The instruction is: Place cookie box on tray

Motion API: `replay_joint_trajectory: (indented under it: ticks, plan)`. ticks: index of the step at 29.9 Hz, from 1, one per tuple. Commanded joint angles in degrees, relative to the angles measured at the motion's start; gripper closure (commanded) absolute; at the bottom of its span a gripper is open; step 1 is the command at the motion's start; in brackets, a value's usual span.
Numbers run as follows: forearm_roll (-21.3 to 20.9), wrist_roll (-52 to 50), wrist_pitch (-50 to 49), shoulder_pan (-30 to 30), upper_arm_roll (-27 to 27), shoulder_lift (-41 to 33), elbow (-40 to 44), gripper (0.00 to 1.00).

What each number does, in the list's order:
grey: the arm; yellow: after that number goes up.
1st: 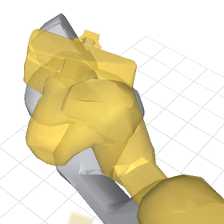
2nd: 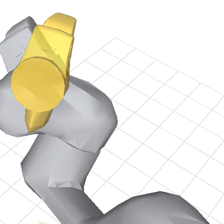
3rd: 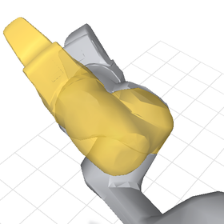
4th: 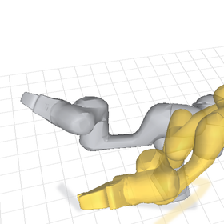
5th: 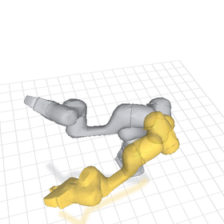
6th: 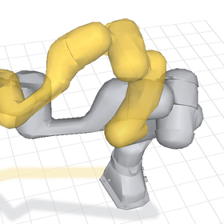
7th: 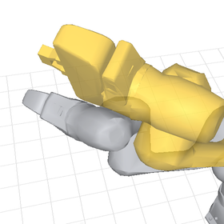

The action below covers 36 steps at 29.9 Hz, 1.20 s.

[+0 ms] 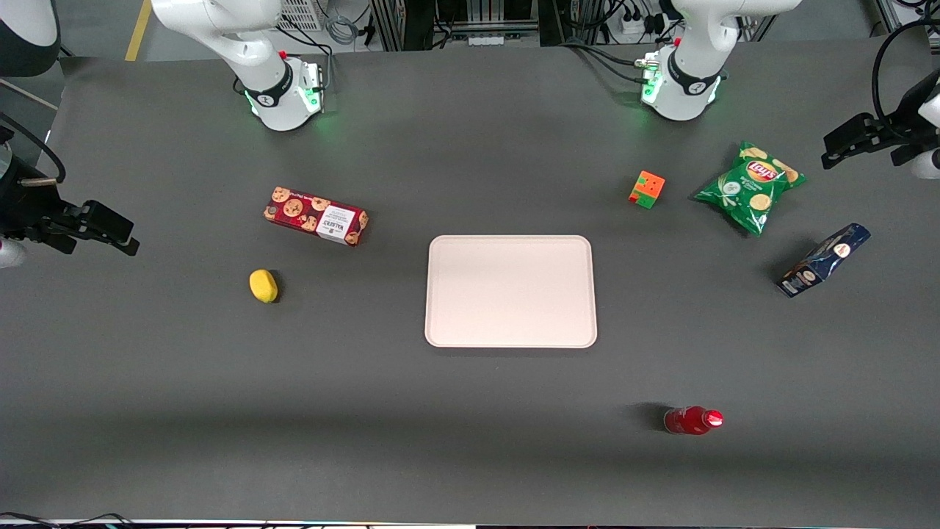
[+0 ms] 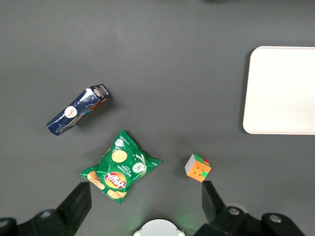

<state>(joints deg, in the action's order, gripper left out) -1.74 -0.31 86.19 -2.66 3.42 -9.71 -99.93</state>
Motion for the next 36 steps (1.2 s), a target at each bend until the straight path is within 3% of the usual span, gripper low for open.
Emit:
replay_joint_trajectory:
  ticks: [1,36]
  plan:
    - [-0.9,-0.5,-0.5,-0.2,0.0,-0.1,0.7,0.00]
    - [-1.0,0.1,-0.4,-0.2,0.0,0.7,0.7,0.00]
